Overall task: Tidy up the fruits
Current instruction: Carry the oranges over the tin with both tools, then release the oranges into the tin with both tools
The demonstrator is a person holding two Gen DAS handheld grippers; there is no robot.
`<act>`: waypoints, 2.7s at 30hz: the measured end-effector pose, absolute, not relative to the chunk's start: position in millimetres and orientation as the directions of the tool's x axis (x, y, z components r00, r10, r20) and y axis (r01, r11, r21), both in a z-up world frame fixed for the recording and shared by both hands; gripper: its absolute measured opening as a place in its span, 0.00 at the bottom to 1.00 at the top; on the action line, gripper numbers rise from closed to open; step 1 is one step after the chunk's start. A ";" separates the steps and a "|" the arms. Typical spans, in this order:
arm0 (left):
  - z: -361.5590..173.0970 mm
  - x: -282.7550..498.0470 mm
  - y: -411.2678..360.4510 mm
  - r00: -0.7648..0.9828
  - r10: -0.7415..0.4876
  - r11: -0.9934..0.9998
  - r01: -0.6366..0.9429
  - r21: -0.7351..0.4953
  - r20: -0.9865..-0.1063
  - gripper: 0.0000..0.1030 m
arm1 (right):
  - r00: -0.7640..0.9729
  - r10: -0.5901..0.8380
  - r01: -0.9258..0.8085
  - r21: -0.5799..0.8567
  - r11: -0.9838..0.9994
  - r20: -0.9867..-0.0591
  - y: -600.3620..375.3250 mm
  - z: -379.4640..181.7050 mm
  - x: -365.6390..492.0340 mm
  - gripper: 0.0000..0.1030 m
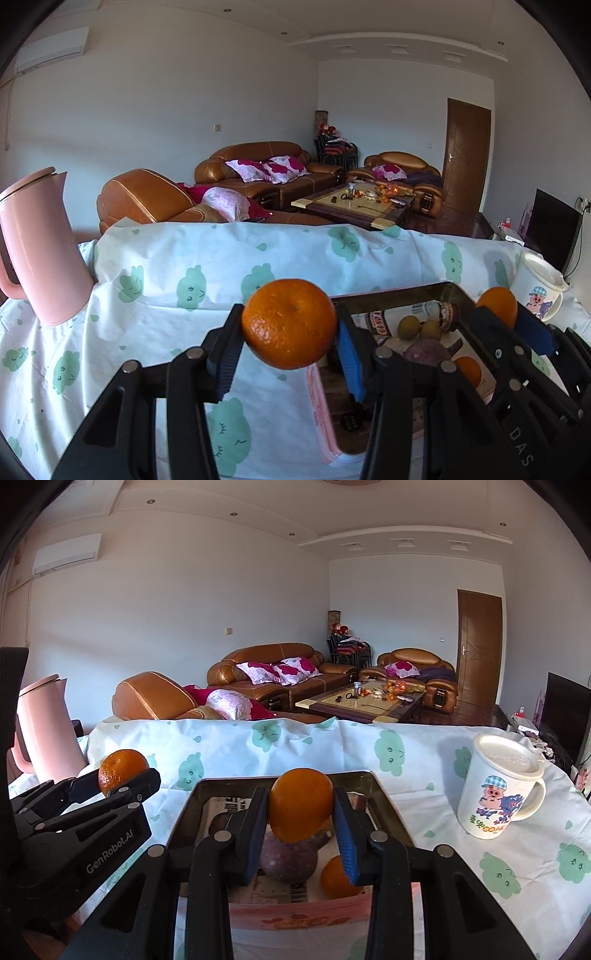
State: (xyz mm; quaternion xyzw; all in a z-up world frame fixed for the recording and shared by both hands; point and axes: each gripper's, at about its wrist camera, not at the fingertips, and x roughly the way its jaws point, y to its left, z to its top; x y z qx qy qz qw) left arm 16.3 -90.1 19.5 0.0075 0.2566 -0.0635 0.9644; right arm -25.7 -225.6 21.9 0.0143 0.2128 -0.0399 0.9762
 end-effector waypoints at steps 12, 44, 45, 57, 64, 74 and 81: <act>13.7 33.5 -140.8 0.834 -0.182 0.980 0.195 -0.031 -0.522 0.48 | 0.903 -0.151 0.148 -0.038 0.988 -0.402 -261.0 23.8 -18.0 0.36; -12.7 69.0 -145.9 0.762 -0.146 0.986 0.163 -0.032 -0.631 0.48 | 0.823 0.045 -0.040 0.021 0.999 -0.566 -274.6 -3.7 33.5 0.36; -13.5 69.0 -145.4 0.761 -0.142 0.987 0.161 -0.028 -0.634 0.48 | 0.816 0.072 -0.060 0.040 0.997 -0.573 -275.5 -4.9 34.7 0.36; -9.6 59.6 -136.5 0.757 -0.209 0.977 0.188 -0.101 -0.619 0.75 | 0.782 0.327 -0.150 0.350 0.925 -0.530 -304.0 -8.5 31.0 0.40; 1.5 44.2 -129.8 0.815 -0.188 0.982 0.157 -0.103 -0.549 1.00 | 0.866 0.251 -0.069 0.394 0.916 -0.432 -316.4 2.1 12.5 0.58; 13.5 6.8 -134.4 0.890 -0.141 0.986 0.166 0.018 -0.433 1.00 | 0.971 0.004 0.044 0.193 0.980 -0.238 -290.6 26.2 -32.8 0.73; 16.0 -10.7 -127.0 0.915 -0.126 0.988 0.150 0.035 -0.383 1.00 | 0.980 -0.075 0.096 0.108 0.990 -0.183 -277.9 30.2 -58.5 0.76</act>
